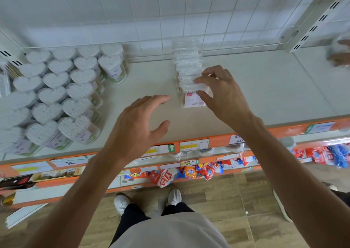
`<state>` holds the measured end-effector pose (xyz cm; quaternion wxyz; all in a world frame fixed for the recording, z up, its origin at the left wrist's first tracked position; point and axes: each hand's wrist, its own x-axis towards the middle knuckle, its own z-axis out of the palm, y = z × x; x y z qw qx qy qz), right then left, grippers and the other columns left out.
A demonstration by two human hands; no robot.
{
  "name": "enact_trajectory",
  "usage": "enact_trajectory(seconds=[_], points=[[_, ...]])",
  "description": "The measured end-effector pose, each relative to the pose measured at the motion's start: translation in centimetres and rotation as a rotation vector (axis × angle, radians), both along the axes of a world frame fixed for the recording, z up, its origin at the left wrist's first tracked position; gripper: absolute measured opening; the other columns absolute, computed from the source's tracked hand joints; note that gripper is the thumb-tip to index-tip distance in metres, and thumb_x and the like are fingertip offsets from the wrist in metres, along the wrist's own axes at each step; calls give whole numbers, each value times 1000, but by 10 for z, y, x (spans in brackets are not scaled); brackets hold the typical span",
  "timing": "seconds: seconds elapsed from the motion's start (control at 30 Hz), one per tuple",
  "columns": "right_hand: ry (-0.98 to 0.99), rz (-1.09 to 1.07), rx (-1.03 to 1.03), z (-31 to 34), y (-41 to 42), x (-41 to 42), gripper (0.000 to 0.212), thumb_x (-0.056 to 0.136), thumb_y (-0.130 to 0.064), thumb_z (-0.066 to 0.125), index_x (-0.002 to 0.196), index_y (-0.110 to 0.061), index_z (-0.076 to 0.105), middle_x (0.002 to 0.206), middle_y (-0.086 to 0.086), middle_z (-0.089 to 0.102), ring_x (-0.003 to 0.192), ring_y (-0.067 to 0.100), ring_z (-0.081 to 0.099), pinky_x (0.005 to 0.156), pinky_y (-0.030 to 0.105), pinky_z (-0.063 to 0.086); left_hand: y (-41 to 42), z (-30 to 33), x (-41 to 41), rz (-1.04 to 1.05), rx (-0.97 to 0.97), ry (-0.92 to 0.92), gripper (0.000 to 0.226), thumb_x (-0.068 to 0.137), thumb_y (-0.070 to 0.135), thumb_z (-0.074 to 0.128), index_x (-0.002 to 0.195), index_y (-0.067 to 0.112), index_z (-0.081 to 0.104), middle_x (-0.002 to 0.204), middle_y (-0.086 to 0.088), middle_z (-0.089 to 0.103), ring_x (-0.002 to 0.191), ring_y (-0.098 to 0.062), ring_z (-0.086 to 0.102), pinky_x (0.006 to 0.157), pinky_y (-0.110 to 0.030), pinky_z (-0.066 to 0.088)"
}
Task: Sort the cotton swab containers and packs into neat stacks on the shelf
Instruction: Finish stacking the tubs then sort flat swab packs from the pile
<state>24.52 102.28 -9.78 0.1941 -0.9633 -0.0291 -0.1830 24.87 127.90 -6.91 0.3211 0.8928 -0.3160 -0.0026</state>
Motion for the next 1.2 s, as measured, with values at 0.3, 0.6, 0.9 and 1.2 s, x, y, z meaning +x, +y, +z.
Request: enact_trajectory(seconds=[0.3, 0.6, 0.9, 1.2], points=[[-4, 92, 23, 10, 32, -57, 33, 87, -19, 76, 119, -13, 70, 132, 4, 62, 119, 25, 58, 96, 33, 47, 66, 8, -8, 86, 58, -53, 51, 84, 26, 73, 133, 24, 59, 125, 9, 64, 111, -7, 57, 93, -16, 40], [109, 321, 103, -22, 104, -52, 43, 83, -16, 80, 124, -13, 68, 133, 5, 64, 117, 26, 61, 97, 38, 53, 59, -47, 23, 143, 183, 265, 94, 76, 34, 81, 153, 24, 29, 150, -6, 41, 136, -26, 41, 110, -43, 37], [6, 432, 104, -1, 113, -48, 64, 78, -5, 79, 136, -18, 57, 144, 7, 51, 116, 26, 58, 93, 38, 55, 61, -12, 8, 21, -36, 400, 73, 66, 60, 66, 132, 33, 55, 115, 9, 63, 104, -8, 61, 90, -32, 53], [-60, 460, 116, 1, 119, -43, 49, 88, -28, 73, 133, -11, 62, 131, 4, 62, 113, 23, 64, 85, 39, 57, 71, 0, 6, 21, -81, 391, 71, 76, 57, 71, 138, 25, 57, 119, 15, 66, 110, 1, 61, 86, -14, 51]])
